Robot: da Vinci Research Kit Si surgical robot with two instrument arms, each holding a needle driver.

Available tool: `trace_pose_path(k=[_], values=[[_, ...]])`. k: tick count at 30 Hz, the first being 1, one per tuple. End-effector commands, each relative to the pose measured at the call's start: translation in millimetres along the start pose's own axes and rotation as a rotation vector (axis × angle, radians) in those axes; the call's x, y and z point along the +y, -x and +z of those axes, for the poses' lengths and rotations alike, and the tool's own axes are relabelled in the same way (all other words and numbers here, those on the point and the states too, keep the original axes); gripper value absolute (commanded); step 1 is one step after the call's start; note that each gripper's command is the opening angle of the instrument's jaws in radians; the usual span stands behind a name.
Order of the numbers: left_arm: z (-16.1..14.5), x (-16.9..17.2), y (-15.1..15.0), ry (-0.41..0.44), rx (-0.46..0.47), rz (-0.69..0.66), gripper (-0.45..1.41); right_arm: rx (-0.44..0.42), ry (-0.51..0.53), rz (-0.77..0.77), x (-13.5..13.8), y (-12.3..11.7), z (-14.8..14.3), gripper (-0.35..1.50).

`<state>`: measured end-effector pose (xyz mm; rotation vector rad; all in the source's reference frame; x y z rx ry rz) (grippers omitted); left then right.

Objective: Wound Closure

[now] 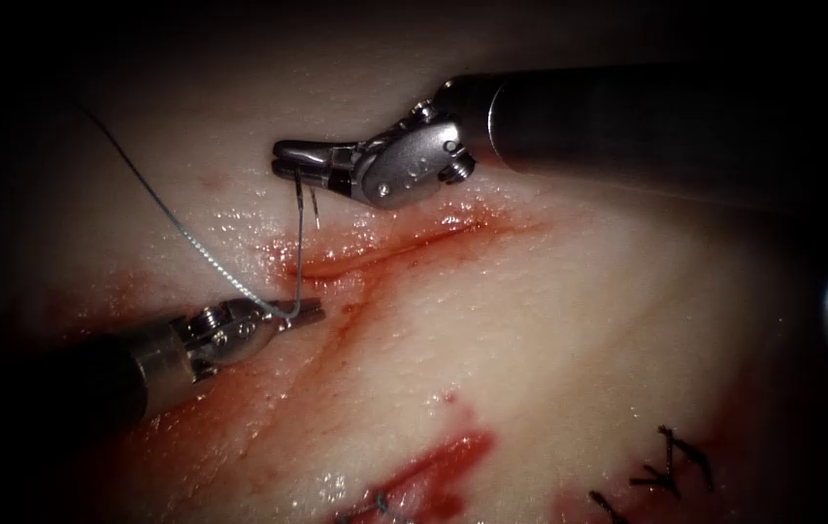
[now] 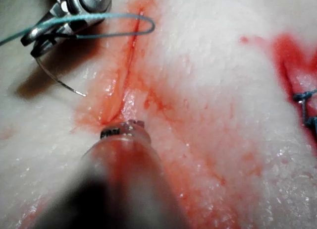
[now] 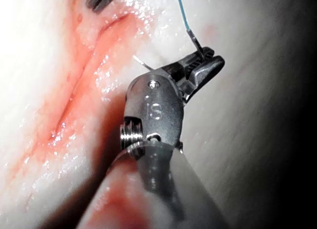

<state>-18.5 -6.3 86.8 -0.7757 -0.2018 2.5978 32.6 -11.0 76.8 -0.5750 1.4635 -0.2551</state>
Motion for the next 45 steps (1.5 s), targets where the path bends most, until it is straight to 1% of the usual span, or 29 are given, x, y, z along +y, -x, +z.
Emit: trace_pose_path(k=[1,2,7,10,13,14,15,17,20,22,28,29,32,35,38,39,41,43,44,45], values=[[0.7,-0.4,-0.3,-0.001,0.002,0.001,0.09,0.003,0.0,-0.004,-0.2,0.7,1.0,-0.35],[0.6,-0.5,-0.3,0.0,0.002,0.001,0.11,-0.001,-0.008,-0.021,-0.9,1.1,0.8,-0.35],[0.3,-0.8,-0.2,0.004,-0.002,0.001,0.14,-0.005,-0.016,-0.038,-2.3,1.6,0.3,-0.35],[-0.1,-1.2,-0.1,0.002,0.007,-0.003,0.16,0.002,-0.035,-0.07,-3.7,0.8,0.1,-0.35],[-0.4,-1.5,-0.1,-0.001,0.012,-0.009,0.16,0.01,-0.048,-0.081,-4.8,0.7,-0.6,-0.35],[-0.4,-1.5,-0.1,-0.001,0.012,-0.009,0.16,0.01,-0.048,-0.081,-4.8,0.7,-0.6,-0.35],[-0.4,-1.5,-0.1,-0.003,0.011,-0.011,0.14,0.003,-0.047,-0.046,-4.8,0.8,-0.8,-0.35],[-0.3,-1.4,-0.1,-0.006,0.009,-0.014,0.12,-0.012,-0.034,-0.025,-4.5,0.8,-0.9,-0.35],[0.0,-1.2,-0.4,-0.014,0.009,-0.02,0.07,-0.021,0.011,0.052,-3.5,0.7,-0.6,-0.35],[0.5,-0.8,-0.7,-0.014,0.011,-0.013,0.07,-0.046,0.043,0.15,-2.8,0.5,0.0,-0.35],[1.5,0.0,-1.1,-0.008,0.018,-0.009,0.05,-0.075,0.061,0.207,-1.7,0.5,1.0,-0.35],[1.9,0.2,-1.1,-0.008,0.02,-0.01,0.05,-0.083,0.067,0.243,-1.5,0.6,1.1,-0.35],[2.3,0.4,-1.0,0.0,0.026,-0.01,0.05,-0.092,0.074,0.279,-1.2,0.7,1.3,-0.35],[2.8,0.3,-0.6,-0.001,0.027,-0.004,0.05,-0.108,0.087,0.346,-0.9,0.9,1.3,-0.35],[3.2,-0.1,0.2,0.003,0.017,0.009,0.05,-0.13,0.108,0.437,-0.3,1.0,1.3,-0.35],[3.3,-0.3,0.5,0.004,0.016,0.012,0.05,-0.14,0.119,0.492,0.1,1.0,1.3,-0.35],[3.3,-0.4,0.7,0.005,0.014,0.014,0.05,-0.154,0.137,0.564,0.3,0.9,1.4,-0.35],[3.3,-0.4,0.7,0.005,0.014,0.014,0.05,-0.169,0.151,0.605,0.4,0.8,1.4,-0.35],[3.3,-0.3,0.6,0.005,0.013,0.014,0.05,-0.182,0.169,0.685,0.4,0.9,1.5,-0.35],[3.3,-0.3,0.6,0.005,0.013,0.014,0.05,-0.182,0.169,0.685,0.4,0.9,1.5,-0.35]])
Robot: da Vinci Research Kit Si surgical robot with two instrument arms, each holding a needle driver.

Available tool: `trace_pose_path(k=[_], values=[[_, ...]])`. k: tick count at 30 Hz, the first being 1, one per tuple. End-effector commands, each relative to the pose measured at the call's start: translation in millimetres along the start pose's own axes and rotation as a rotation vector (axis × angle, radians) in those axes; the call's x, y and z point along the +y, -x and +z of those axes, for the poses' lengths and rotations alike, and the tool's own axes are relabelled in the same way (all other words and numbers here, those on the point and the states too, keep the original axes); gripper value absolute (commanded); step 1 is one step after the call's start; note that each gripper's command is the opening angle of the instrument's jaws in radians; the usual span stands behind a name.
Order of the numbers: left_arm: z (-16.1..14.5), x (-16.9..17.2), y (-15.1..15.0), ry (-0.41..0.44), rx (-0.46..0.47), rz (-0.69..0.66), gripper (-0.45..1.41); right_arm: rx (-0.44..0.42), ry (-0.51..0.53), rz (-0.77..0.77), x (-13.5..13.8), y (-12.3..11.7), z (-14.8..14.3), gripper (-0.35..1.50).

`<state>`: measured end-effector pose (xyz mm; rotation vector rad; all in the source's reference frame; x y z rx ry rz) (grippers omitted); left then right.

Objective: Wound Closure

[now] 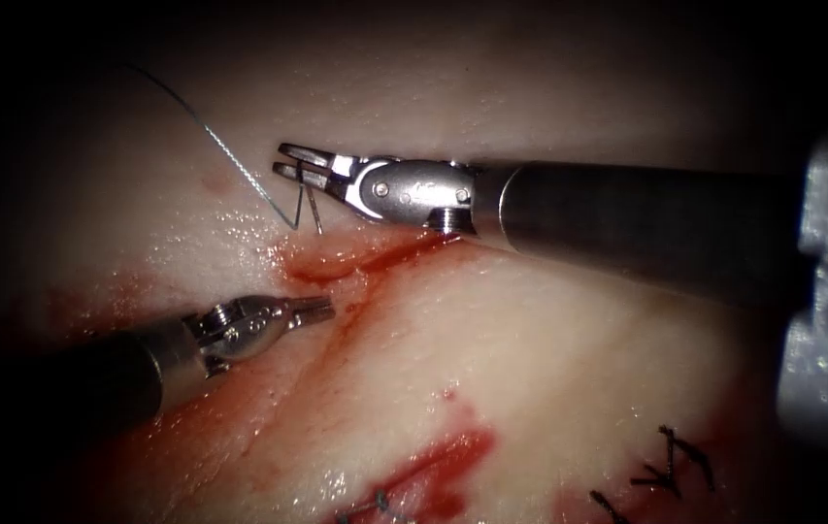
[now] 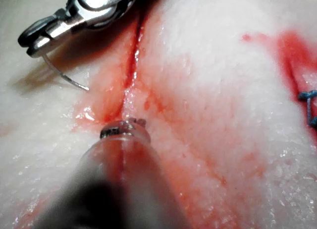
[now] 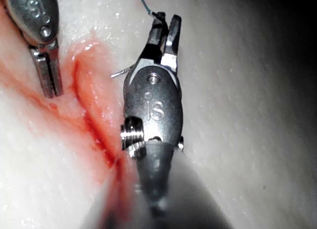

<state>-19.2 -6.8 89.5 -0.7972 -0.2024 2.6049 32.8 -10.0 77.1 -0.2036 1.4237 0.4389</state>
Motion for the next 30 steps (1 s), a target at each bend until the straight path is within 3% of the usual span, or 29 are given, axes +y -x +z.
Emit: trace_pose_path(k=[1,7,14,17,21,30], values=[[0.7,-0.4,-0.4,-0.001,0.001,0.001,0.07,-0.015,-0.001,0.076,-0.3,0.1,1.3,-0.35],[0.4,-0.7,-0.3,0.004,0.002,0.003,0.11,-0.09,-0.029,0.357,-0.7,0.3,1.1,-0.35],[-0.8,-1.3,0.0,0.011,-0.001,0.005,0.12,-0.162,-0.063,0.36,-2.4,0.7,0.3,-0.35],[-1.4,-1.6,-0.1,0.007,-0.007,0.005,0.12,-0.225,-0.018,0.353,-2.0,0.4,-0.5,-0.35],[-1.3,-1.4,-0.3,0.005,-0.008,0.002,0.07,-0.297,0.064,0.182,-0.7,-0.1,-0.5,-0.35],[-1.2,-1.3,-0.4,0.002,-0.009,0.0,0.04,-0.445,0.132,0.156,0.2,-0.9,0.1,-0.35]])
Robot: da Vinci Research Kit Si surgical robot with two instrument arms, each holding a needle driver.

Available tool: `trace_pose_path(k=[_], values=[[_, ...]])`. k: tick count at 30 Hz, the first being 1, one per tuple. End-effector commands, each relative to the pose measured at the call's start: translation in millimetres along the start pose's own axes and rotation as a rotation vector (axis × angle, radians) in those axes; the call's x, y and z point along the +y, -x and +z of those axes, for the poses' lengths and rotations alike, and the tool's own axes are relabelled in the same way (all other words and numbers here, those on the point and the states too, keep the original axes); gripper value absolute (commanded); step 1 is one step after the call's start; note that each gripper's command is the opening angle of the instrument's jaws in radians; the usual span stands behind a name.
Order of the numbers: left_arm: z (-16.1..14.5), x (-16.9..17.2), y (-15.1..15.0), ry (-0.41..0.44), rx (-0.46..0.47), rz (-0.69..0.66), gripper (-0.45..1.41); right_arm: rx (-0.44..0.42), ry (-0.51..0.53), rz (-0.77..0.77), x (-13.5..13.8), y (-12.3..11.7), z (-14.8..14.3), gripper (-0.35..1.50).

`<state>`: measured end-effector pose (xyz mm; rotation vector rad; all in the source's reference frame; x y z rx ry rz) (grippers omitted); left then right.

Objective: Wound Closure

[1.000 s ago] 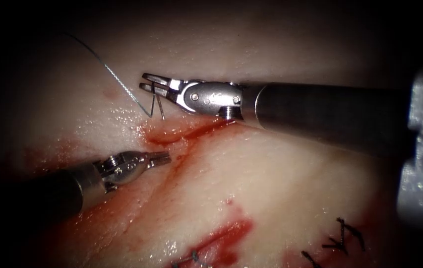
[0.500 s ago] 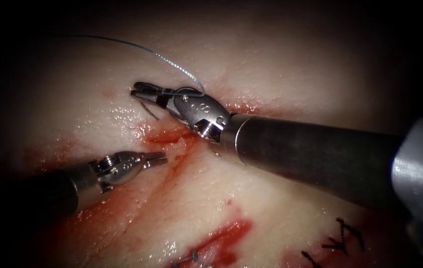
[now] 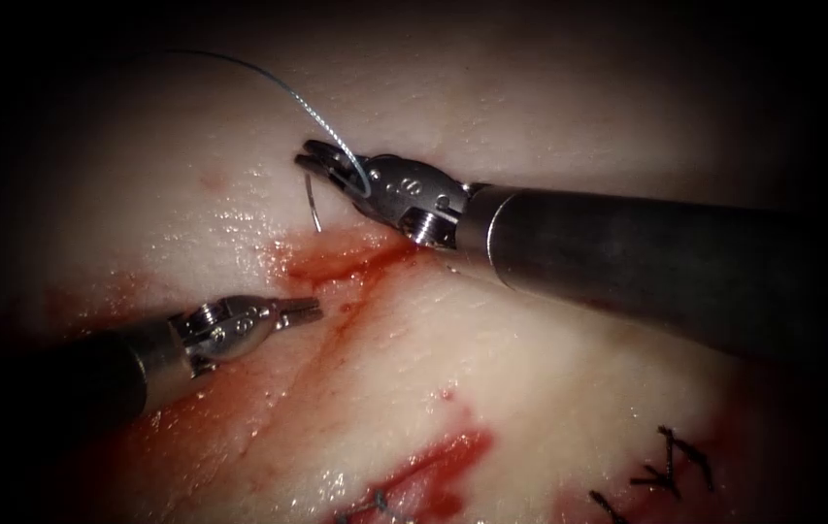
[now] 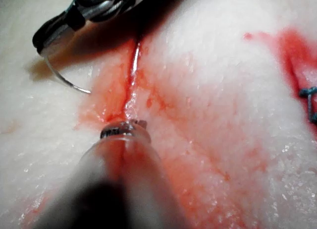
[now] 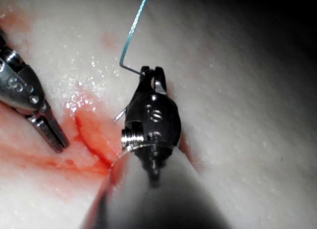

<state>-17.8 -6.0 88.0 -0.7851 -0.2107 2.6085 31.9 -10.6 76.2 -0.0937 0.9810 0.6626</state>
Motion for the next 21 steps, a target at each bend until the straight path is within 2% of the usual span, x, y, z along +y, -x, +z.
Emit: trace_pose_path(k=[1,6,12,15,17,19,21], values=[[0.7,-0.4,-0.3,-0.001,0.002,0.001,0.04,-0.039,-0.003,0.0,0.5,-1.1,1.3,-0.35],[0.7,-0.4,-0.3,-0.001,0.002,0.001,0.04,-0.151,-0.05,0.042,1.0,-1.5,1.5,-0.35],[0.7,-0.4,-0.3,-0.001,0.002,0.001,0.02,-0.228,-0.095,0.11,1.5,-2.1,1.1,-0.35],[0.7,-0.4,-0.3,-0.001,0.002,0.002,0.02,-0.295,-0.111,0.224,1.6,-2.5,0.9,-0.35],[0.7,-0.4,-0.3,-0.001,0.002,0.002,0.02,-0.359,-0.158,0.306,1.3,-2.7,0.8,-0.35],[0.7,-0.5,-0.3,-0.001,0.002,0.002,0.02,-0.419,-0.189,0.319,0.9,-2.8,0.7,-0.35],[0.7,-0.5,-0.3,-0.001,0.002,0.002,0.02,-0.436,-0.198,0.318,0.7,-2.8,0.7,-0.35]])
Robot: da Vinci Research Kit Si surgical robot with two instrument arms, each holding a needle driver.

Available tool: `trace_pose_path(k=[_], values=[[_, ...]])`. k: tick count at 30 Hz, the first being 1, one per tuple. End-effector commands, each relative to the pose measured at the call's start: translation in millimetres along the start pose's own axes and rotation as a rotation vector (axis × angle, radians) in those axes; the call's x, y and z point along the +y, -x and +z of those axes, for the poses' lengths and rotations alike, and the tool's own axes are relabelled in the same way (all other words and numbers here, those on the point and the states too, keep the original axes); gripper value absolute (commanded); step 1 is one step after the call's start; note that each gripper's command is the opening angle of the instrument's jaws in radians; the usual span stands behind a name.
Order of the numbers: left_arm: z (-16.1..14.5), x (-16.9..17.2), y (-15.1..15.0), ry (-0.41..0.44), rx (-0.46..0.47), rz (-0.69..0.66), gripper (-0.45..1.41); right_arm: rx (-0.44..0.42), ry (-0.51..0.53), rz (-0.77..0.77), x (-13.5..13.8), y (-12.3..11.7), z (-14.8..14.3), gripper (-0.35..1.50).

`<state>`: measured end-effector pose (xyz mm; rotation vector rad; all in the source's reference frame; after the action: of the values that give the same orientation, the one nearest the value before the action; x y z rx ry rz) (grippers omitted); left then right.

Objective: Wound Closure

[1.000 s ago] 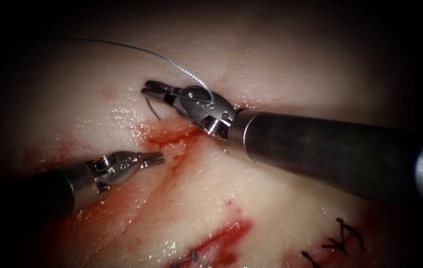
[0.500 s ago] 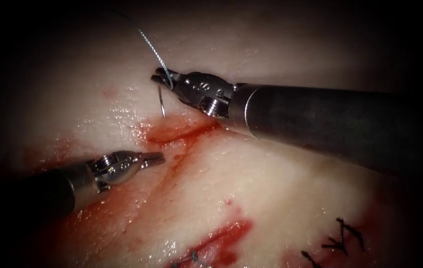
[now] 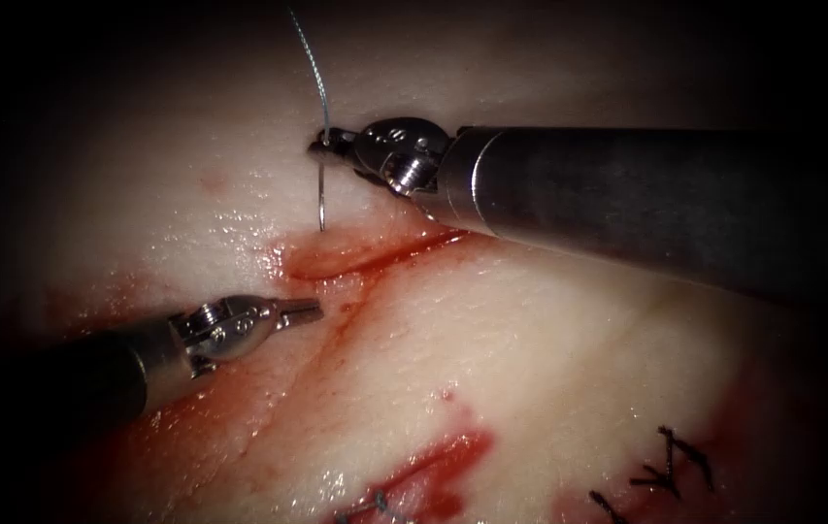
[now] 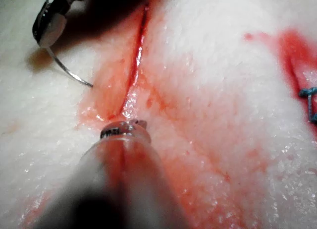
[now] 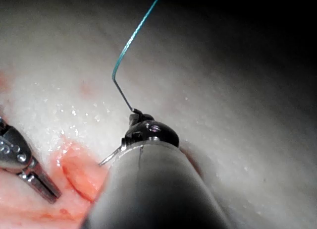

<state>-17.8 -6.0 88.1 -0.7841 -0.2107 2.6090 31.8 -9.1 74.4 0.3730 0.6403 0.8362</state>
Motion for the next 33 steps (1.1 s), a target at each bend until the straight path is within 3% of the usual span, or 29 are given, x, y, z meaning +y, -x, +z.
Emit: trace_pose_path(k=[1,17,23,26,27,31,32,33], values=[[0.6,-0.5,-0.3,0.0,0.003,0.003,0.02,-0.025,-0.044,0.015,-0.9,-1.0,0.9,-0.35],[0.0,-0.8,0.2,0.008,0.005,0.008,0.0,-0.043,-0.121,-0.006,-3.8,0.9,-0.4,-0.35],[0.0,-0.7,0.2,0.008,0.004,0.008,-0.01,-0.108,-0.156,0.042,-5.0,1.6,-0.9,-0.35],[0.0,-0.7,0.2,0.008,0.004,0.007,-0.03,-0.048,-0.178,0.066,-4.3,1.2,-0.9,-0.35],[0.0,-0.7,0.2,0.007,0.004,0.007,-0.03,0.009,-0.23,0.056,-3.1,0.8,-0.9,-0.35],[0.0,-0.6,0.1,0.007,0.004,0.012,-0.03,0.081,-0.305,0.009,-1.1,0.5,-0.8,-0.35],[0.0,-0.6,0.1,0.006,0.003,0.012,-0.03,0.105,-0.327,-0.005,-0.5,0.5,-0.8,-0.21],[0.0,-0.6,0.1,0.006,0.003,0.012,-0.03,0.124,-0.323,-0.028,0.7,0.4,-0.7,0.24]])
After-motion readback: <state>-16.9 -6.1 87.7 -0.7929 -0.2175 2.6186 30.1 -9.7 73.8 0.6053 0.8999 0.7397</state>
